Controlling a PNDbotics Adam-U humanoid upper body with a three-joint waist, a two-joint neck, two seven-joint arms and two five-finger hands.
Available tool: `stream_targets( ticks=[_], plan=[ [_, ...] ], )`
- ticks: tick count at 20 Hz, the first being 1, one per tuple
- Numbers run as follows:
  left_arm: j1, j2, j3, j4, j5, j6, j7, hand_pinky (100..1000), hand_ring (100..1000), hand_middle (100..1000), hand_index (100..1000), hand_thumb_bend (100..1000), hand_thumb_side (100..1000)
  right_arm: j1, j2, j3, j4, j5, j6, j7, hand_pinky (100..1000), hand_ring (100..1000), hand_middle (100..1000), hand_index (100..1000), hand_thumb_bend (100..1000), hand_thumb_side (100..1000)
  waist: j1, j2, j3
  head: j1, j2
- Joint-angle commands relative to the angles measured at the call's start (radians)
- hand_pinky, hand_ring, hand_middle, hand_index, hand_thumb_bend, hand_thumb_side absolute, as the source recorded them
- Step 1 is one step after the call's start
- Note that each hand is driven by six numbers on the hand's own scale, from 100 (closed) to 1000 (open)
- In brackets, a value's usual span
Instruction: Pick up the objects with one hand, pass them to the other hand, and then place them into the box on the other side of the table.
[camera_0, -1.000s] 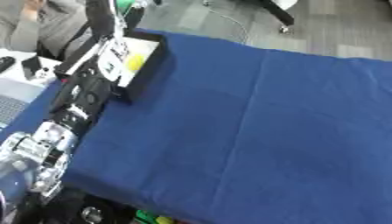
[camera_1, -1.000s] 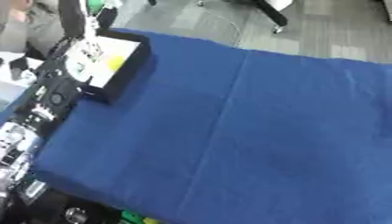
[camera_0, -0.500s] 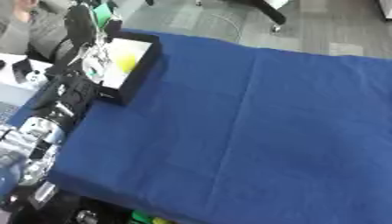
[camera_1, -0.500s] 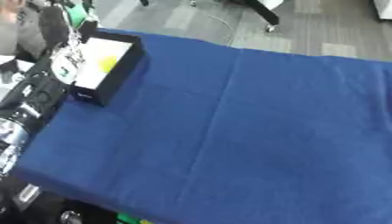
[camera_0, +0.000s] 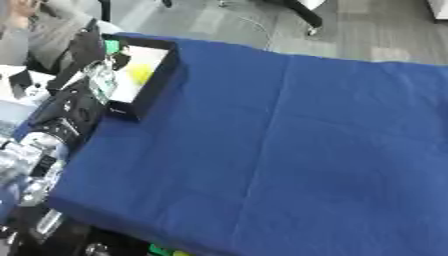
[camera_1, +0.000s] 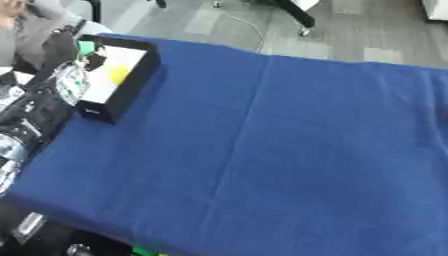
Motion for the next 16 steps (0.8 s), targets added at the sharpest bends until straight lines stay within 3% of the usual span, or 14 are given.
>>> stream_targets(
  ticks=[1, 6, 10, 12, 13, 16],
  plan=[
    [-0.022, 0.057, 0.017, -0.046, -0.064, 0.016, -0.054, 886, 864, 845, 940, 749, 482, -0.008, -0.021, -0.002, -0.012, -0.007, -0.004, 0.009, 682, 609, 732, 869, 100, 590, 0.013, -0.028, 0.0, -0.002, -0.002],
    [-0.014, 0.053, 0.041, -0.15, -0.085, 0.008, -0.067, 883, 860, 817, 920, 688, 460, -0.007, -0.022, -0.004, -0.012, -0.01, -0.003, 0.011, 683, 609, 732, 870, 100, 590, 0.014, -0.028, 0.005, -0.01, -0.002],
    [0.007, 0.031, 0.063, -0.351, -0.021, -0.045, -0.032, 870, 839, 774, 881, 580, 407, -0.007, -0.026, -0.01, -0.008, -0.006, -0.005, 0.007, 684, 609, 735, 871, 100, 589, 0.008, -0.026, 0.012, -0.041, -0.002],
    [0.02, 0.012, 0.06, -0.478, 0.026, -0.089, -0.023, 863, 828, 754, 871, 506, 401, -0.008, -0.029, -0.014, -0.004, -0.001, -0.007, 0.002, 687, 610, 737, 873, 100, 586, 0.004, -0.024, 0.015, -0.076, -0.002],
    [0.027, 0.0, 0.056, -0.544, 0.052, -0.113, -0.027, 849, 811, 734, 859, 406, 412, -0.009, -0.031, -0.017, -0.001, 0.003, -0.009, -0.001, 689, 613, 728, 874, 100, 582, 0.002, -0.024, 0.017, -0.098, -0.002],
    [0.05, -0.041, 0.028, -0.736, 0.14, -0.21, -0.071, 847, 808, 725, 846, 358, 398, -0.017, -0.044, -0.028, 0.024, 0.028, -0.016, -0.013, 694, 624, 731, 880, 100, 580, -0.006, -0.023, 0.024, -0.194, -0.002]
  ],
)
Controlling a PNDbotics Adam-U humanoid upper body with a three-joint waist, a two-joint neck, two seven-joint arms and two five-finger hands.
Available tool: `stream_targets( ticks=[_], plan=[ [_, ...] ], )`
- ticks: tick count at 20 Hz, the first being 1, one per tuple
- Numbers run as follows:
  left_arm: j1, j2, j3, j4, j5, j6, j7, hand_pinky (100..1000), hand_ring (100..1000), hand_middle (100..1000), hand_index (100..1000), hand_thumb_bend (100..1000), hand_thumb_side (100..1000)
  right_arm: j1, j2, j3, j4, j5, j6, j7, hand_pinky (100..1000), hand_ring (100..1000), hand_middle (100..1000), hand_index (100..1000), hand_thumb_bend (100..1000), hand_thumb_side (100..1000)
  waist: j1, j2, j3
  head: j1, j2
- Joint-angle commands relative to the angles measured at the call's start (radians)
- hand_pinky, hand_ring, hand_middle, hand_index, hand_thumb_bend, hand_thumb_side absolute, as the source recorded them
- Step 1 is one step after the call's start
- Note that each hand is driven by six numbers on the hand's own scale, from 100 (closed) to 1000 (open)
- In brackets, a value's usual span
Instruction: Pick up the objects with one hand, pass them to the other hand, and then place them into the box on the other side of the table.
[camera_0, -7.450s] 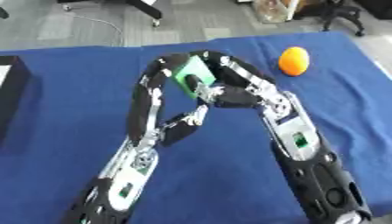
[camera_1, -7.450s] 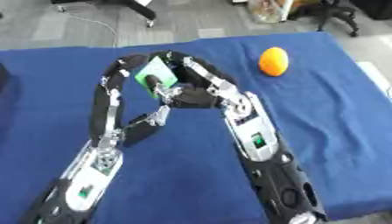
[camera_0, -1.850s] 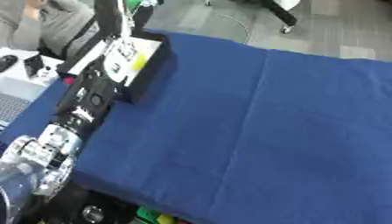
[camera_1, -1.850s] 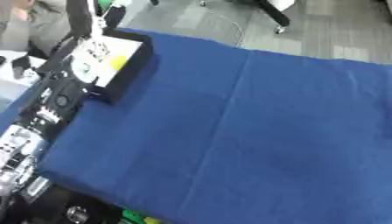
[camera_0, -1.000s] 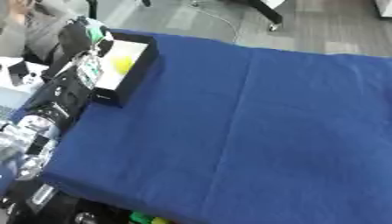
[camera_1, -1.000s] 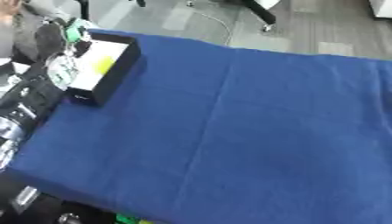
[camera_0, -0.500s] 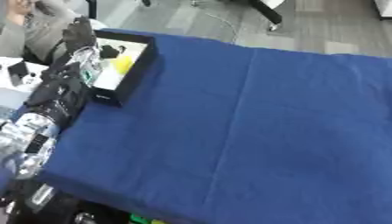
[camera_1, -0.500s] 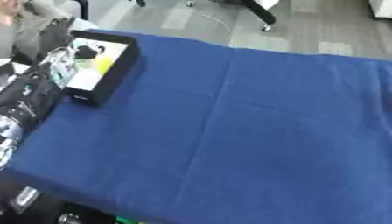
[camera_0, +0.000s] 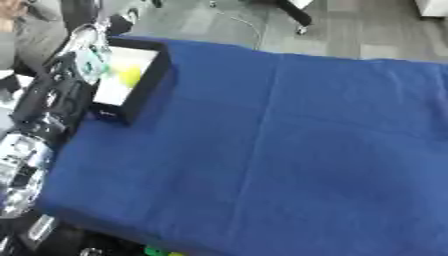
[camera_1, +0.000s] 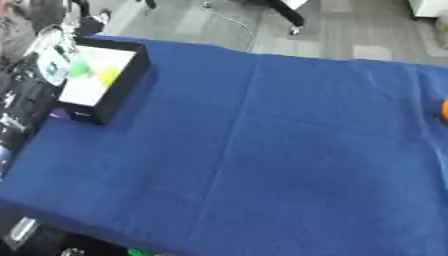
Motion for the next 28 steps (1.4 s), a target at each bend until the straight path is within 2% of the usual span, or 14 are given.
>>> stream_targets(
  ticks=[1, 4, 7, 11, 13, 16, 21, 23, 24, 28],
  plan=[
    [0.001, -0.018, -0.021, -0.203, 0.09, -0.093, -0.039, 840, 797, 708, 835, 339, 399, -0.029, -0.038, -0.019, 0.02, 0.034, -0.009, -0.017, 697, 628, 737, 882, 100, 561, -0.01, -0.023, 0.007, -0.109, -0.002],
    [0.022, -0.077, -0.059, -0.362, 0.179, -0.163, -0.08, 830, 779, 678, 820, 313, 414, -0.066, -0.074, -0.03, 0.092, 0.092, -0.028, -0.042, 705, 641, 755, 886, 100, 520, -0.023, -0.023, 0.015, -0.252, -0.002],
    [0.044, -0.155, -0.117, -0.483, 0.254, -0.213, -0.155, 822, 758, 649, 810, 269, 456, -0.115, -0.132, -0.039, 0.22, 0.15, -0.058, -0.073, 709, 663, 773, 892, 100, 453, -0.032, -0.027, 0.026, -0.385, -0.002],
    [0.082, -0.269, -0.187, -0.571, 0.322, -0.25, -0.25, 819, 743, 622, 795, 229, 514, -0.179, -0.214, -0.04, 0.409, 0.259, -0.116, -0.127, 731, 757, 833, 909, 100, 329, -0.041, -0.027, 0.04, -0.503, -0.002],
    [0.106, -0.331, -0.22, -0.596, 0.341, -0.264, -0.29, 817, 738, 613, 786, 213, 531, -0.212, -0.245, -0.041, 0.51, 0.322, -0.145, -0.164, 739, 775, 845, 915, 100, 278, -0.041, -0.028, 0.047, -0.531, -0.002],
    [0.137, -0.406, -0.257, -0.613, 0.353, -0.28, -0.327, 817, 737, 609, 779, 202, 557, -0.267, -0.274, -0.038, 0.658, 0.409, -0.179, -0.215, 748, 792, 858, 921, 100, 241, -0.039, -0.027, 0.054, -0.549, -0.002],
    [0.169, -0.485, -0.303, -0.633, 0.38, -0.306, -0.375, 819, 736, 607, 773, 192, 578, -0.372, -0.265, -0.041, 0.903, 0.546, -0.195, -0.27, 756, 808, 870, 928, 100, 217, -0.028, -0.024, 0.064, -0.57, -0.002],
    [0.175, -0.511, -0.314, -0.639, 0.389, -0.314, -0.391, 819, 736, 605, 770, 186, 589, -0.408, -0.248, -0.051, 0.981, 0.597, -0.186, -0.285, 769, 828, 888, 941, 100, 281, -0.022, -0.02, 0.071, -0.579, -0.002],
    [0.177, -0.523, -0.317, -0.639, 0.392, -0.316, -0.397, 819, 736, 604, 768, 170, 602, -0.424, -0.239, -0.056, 1.011, 0.625, -0.178, -0.294, 777, 845, 897, 948, 100, 347, -0.019, -0.018, 0.075, -0.584, -0.002],
    [0.185, -0.555, -0.335, -0.629, 0.391, -0.321, -0.417, 819, 735, 602, 760, 154, 625, -0.479, -0.197, -0.079, 1.105, 0.737, -0.129, -0.337, 790, 873, 906, 956, 100, 435, -0.012, -0.005, 0.094, -0.598, -0.002]
  ],
)
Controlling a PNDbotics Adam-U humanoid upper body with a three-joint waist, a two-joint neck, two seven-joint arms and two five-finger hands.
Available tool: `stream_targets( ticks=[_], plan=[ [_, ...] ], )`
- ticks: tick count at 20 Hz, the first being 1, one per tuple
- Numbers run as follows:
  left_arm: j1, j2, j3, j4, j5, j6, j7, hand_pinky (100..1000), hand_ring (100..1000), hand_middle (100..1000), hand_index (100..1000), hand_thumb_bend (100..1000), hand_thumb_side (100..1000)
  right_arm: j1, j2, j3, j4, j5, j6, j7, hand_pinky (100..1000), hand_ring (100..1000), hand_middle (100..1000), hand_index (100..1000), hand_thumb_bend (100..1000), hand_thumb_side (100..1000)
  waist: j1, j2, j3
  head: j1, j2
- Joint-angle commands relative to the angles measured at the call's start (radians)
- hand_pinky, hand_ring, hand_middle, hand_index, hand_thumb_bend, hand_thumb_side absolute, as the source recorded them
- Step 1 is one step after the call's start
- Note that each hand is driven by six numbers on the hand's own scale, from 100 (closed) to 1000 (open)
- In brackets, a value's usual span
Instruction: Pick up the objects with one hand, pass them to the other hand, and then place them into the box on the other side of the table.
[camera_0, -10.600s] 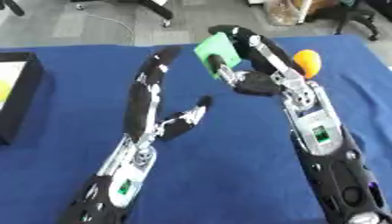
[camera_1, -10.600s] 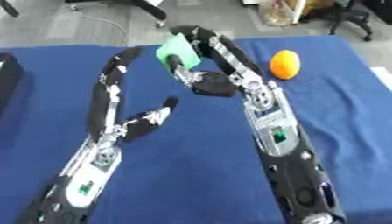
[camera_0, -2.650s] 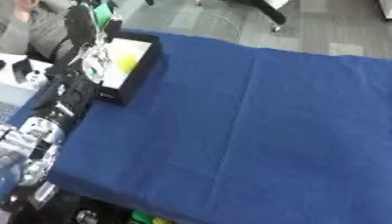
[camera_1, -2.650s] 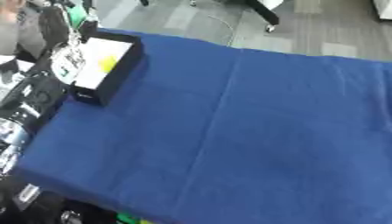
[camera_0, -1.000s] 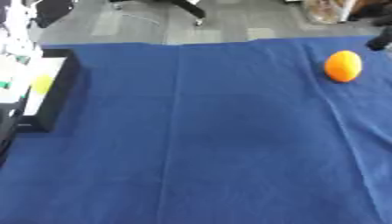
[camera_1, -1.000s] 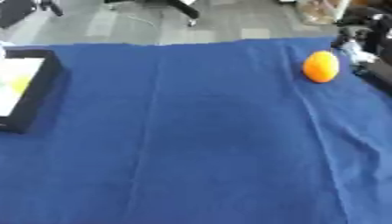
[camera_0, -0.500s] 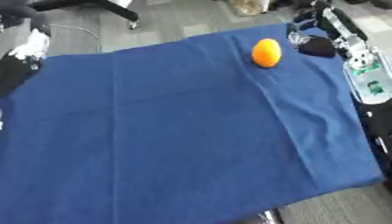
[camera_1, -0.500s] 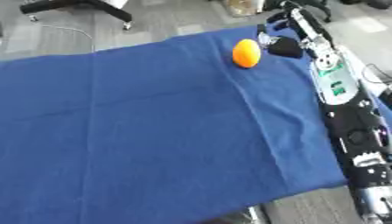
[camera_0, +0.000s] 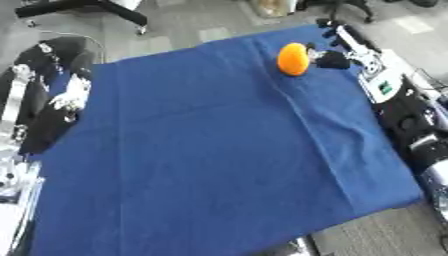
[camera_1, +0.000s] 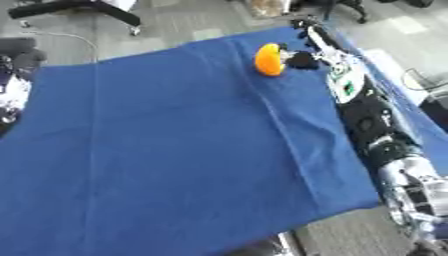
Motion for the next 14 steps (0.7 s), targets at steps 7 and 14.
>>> stream_targets(
  ticks=[7, 14],
  plan=[
    [0.004, -0.038, -0.026, 0.002, 0.005, -0.007, -0.022, 820, 734, 598, 748, 134, 652, -0.082, 0.051, -0.055, 0.136, 0.091, 0.095, -0.093, 781, 857, 890, 946, 100, 533, 0.008, 0.011, 0.032, -0.023, -0.003],
    [0.004, -0.043, -0.03, 0.0, 0.005, -0.011, -0.034, 820, 734, 598, 745, 128, 657, -0.089, 0.063, -0.05, 0.198, 0.099, 0.143, -0.126, 787, 855, 888, 949, 100, 558, 0.007, 0.022, 0.053, -0.032, -0.003]
  ],
)
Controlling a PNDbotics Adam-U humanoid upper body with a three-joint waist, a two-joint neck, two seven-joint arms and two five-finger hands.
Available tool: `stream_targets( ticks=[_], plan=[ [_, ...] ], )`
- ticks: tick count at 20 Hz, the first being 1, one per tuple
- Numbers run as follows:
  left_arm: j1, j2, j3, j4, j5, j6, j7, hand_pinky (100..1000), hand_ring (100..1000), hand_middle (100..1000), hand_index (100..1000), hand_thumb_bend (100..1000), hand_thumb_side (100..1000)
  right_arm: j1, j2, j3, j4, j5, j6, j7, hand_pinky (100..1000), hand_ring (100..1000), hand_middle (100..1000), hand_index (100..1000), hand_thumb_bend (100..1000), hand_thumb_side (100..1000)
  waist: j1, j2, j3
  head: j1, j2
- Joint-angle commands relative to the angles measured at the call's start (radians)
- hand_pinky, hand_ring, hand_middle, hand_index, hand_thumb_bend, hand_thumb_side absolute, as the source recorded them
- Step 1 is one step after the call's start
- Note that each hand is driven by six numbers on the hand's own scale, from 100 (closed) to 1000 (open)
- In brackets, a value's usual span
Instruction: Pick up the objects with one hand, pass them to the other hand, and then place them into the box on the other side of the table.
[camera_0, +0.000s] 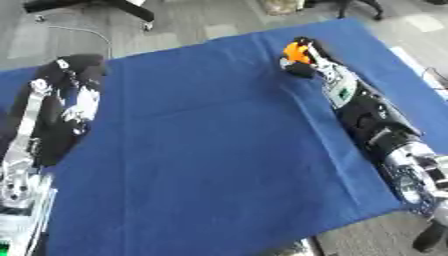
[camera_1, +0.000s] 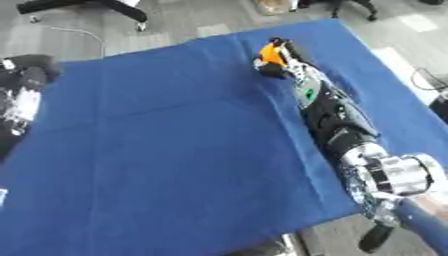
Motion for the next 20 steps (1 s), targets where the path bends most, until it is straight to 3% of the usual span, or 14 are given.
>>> stream_targets(
  ticks=[1, 3, 5, 14, 20],
  plan=[
    [-0.008, -0.004, -0.003, -0.018, 0.005, -0.002, -0.005, 820, 734, 598, 744, 127, 658, -0.02, -0.007, 0.001, 0.022, 0.015, 0.029, -0.017, 788, 856, 885, 949, 100, 530, 0.004, 0.01, 0.004, -0.008, -0.003],
    [-0.007, -0.005, -0.003, -0.02, 0.004, -0.002, -0.007, 821, 734, 598, 743, 124, 659, -0.018, -0.011, 0.005, 0.039, 0.03, 0.058, -0.036, 789, 853, 881, 949, 100, 438, 0.004, 0.011, 0.007, -0.011, -0.003],
    [-0.007, -0.004, -0.004, -0.021, 0.001, -0.002, -0.009, 820, 734, 597, 742, 122, 659, -0.017, -0.016, 0.01, 0.054, 0.053, 0.092, -0.059, 789, 851, 872, 944, 100, 215, 0.003, 0.012, 0.009, -0.013, -0.003],
    [-0.005, -0.005, -0.003, -0.022, -0.009, -0.001, -0.007, 820, 734, 596, 738, 116, 660, -0.018, -0.037, 0.016, 0.092, 0.175, 0.271, -0.221, 772, 787, 813, 900, 100, 202, -0.001, 0.012, 0.01, -0.026, -0.003],
    [-0.004, -0.006, -0.002, -0.024, -0.01, 0.001, -0.003, 819, 733, 594, 737, 106, 667, -0.016, -0.045, 0.007, 0.083, 0.187, 0.321, -0.347, 704, 615, 554, 680, 100, 170, -0.003, 0.012, 0.011, -0.032, -0.003]
  ],
)
